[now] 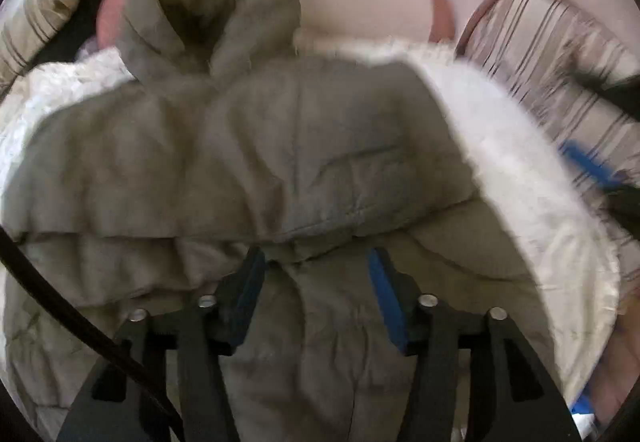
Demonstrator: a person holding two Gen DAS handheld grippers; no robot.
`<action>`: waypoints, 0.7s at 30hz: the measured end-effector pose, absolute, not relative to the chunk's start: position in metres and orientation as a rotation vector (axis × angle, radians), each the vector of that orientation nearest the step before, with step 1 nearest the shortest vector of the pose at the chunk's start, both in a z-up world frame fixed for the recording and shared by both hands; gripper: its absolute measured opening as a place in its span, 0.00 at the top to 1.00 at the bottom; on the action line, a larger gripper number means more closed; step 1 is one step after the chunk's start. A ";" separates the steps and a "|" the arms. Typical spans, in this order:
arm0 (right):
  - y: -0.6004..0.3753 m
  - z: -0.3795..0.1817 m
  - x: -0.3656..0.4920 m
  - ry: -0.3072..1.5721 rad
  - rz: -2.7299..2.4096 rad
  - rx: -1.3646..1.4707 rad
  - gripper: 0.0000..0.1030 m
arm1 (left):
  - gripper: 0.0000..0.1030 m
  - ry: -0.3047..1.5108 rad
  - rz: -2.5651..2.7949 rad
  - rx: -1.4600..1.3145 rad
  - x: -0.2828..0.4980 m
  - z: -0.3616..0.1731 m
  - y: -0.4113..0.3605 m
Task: Fold large clothes
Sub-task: 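Fold the held sleeve across the jacket front with the left gripper, then open the left gripper and release the sleeve on the jacket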
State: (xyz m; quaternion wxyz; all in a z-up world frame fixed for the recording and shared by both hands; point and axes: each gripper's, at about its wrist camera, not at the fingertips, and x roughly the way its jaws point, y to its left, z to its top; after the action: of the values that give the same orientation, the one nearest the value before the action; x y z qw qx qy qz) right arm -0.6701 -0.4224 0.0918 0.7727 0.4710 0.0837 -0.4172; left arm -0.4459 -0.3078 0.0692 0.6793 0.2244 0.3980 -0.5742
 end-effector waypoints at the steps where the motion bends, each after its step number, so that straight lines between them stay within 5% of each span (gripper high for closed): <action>1: -0.425 0.086 -0.662 0.201 -0.877 1.044 0.25 | 0.43 0.862 -1.295 0.465 -0.438 0.080 -0.294; 4: -0.426 0.065 -0.641 0.252 -0.800 1.116 0.25 | 0.27 0.725 -1.182 0.337 -0.395 0.113 -0.255; 10: -0.425 0.032 -0.597 0.335 -0.673 1.181 0.29 | 0.27 0.778 -0.918 0.130 -0.274 0.101 -0.224; 13: -0.426 0.024 -0.580 0.379 -0.693 1.156 0.48 | 0.27 0.834 -0.867 0.121 -0.244 0.080 -0.229; 14: -0.427 0.021 -0.574 0.395 -0.701 1.149 0.67 | 0.27 0.838 -0.866 0.144 -0.242 0.073 -0.235; 15: -0.428 0.019 -0.568 0.426 -0.721 1.134 0.74 | 0.27 0.840 -0.860 0.187 -0.241 0.065 -0.242; 21: -0.423 0.019 -0.538 0.607 -0.910 0.954 0.76 | 0.24 0.825 -0.777 0.399 -0.251 0.038 -0.266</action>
State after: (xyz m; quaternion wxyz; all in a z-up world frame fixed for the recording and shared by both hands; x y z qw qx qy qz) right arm -0.5381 -0.4226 0.0191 0.7480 0.4363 0.2777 -0.4160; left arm -0.2512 -0.2661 0.0383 0.8250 0.1876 0.3880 -0.3657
